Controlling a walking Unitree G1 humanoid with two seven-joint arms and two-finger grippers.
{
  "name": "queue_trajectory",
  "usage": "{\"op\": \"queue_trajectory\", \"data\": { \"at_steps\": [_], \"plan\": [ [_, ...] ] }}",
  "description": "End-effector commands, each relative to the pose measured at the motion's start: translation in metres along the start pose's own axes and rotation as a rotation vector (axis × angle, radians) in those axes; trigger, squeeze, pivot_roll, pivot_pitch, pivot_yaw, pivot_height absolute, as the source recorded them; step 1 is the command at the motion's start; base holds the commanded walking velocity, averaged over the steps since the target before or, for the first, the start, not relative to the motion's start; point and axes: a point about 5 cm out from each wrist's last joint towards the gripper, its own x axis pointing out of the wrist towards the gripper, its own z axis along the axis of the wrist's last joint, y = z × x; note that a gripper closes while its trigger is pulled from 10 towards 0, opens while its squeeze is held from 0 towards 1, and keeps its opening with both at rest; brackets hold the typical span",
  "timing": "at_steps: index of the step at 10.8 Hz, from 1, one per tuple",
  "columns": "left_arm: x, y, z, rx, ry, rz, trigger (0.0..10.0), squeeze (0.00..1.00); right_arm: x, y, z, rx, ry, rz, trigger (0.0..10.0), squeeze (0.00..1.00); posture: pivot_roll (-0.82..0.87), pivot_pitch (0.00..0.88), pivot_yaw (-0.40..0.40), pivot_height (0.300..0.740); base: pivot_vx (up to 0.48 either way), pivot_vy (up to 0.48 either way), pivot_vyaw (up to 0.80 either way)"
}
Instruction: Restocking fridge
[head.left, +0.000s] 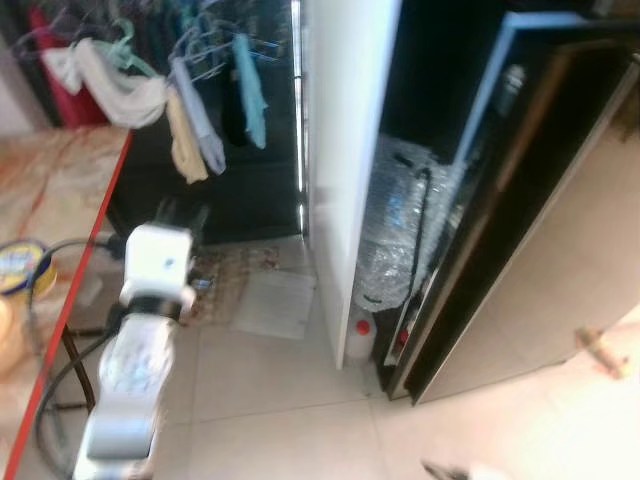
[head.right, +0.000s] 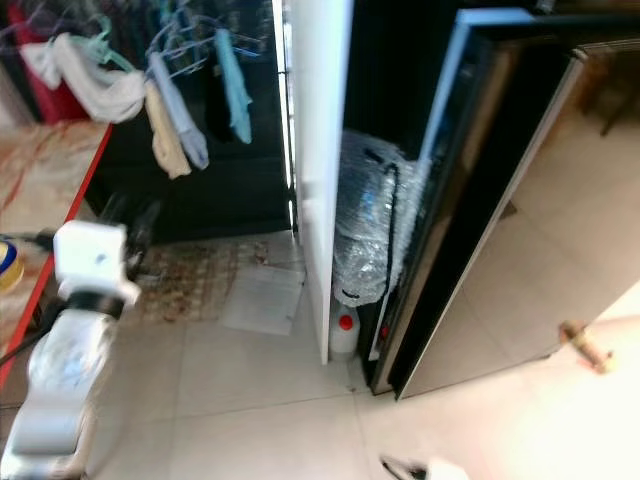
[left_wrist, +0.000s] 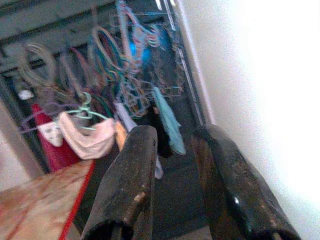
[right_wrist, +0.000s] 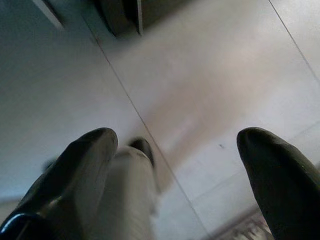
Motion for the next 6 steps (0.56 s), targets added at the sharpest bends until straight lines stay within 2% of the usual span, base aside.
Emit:
{"op": "queue_trajectory", "data": {
  "at_steps": [1, 2, 3, 5, 6],
  "plan": [
    [0.006, -0.002, 0.004, -0.049, -0.016, -0.008, 10.0, 0.0, 0.001, 0.003, 0.012, 0.074, -0.075, -0.007, 10.0, 0.0, -0.05, 0.0, 0.075, 0.74, 0.0, 0.0, 0.0],
    [0.017, -0.009, 0.005, -0.056, -0.028, -0.04, 10.0, 0.0, 0.003, 0.008, 0.025, 0.089, -0.119, 0.002, 10.0, 0.0, -0.07, 0.0, 0.089, 0.74, 0.0, 0.0, 0.0],
    [0.031, -0.018, 0.005, -0.109, -0.043, -0.06, 10.0, 0.0, 0.007, 0.015, 0.038, 0.076, -0.134, 0.014, 10.0, 0.0, -0.07, 0.0, 0.088, 0.74, 0.0, 0.0, 0.0],
    [0.041, -0.031, 0.012, -0.137, -0.087, -0.108, 10.0, 0.0, 0.009, 0.02, 0.051, 0.025, -0.151, 0.027, 10.0, 0.0, -0.05, 0.0, 0.077, 0.74, 0.0, 0.0, 0.0],
    [0.044, -0.033, 0.009, -0.147, -0.079, -0.103, 10.0, 0.0, 0.011, 0.023, 0.057, 0.005, -0.155, 0.039, 10.0, 0.0, -0.06, 0.0, 0.076, 0.74, 0.0, 0.0, 0.0]
  ]
}}
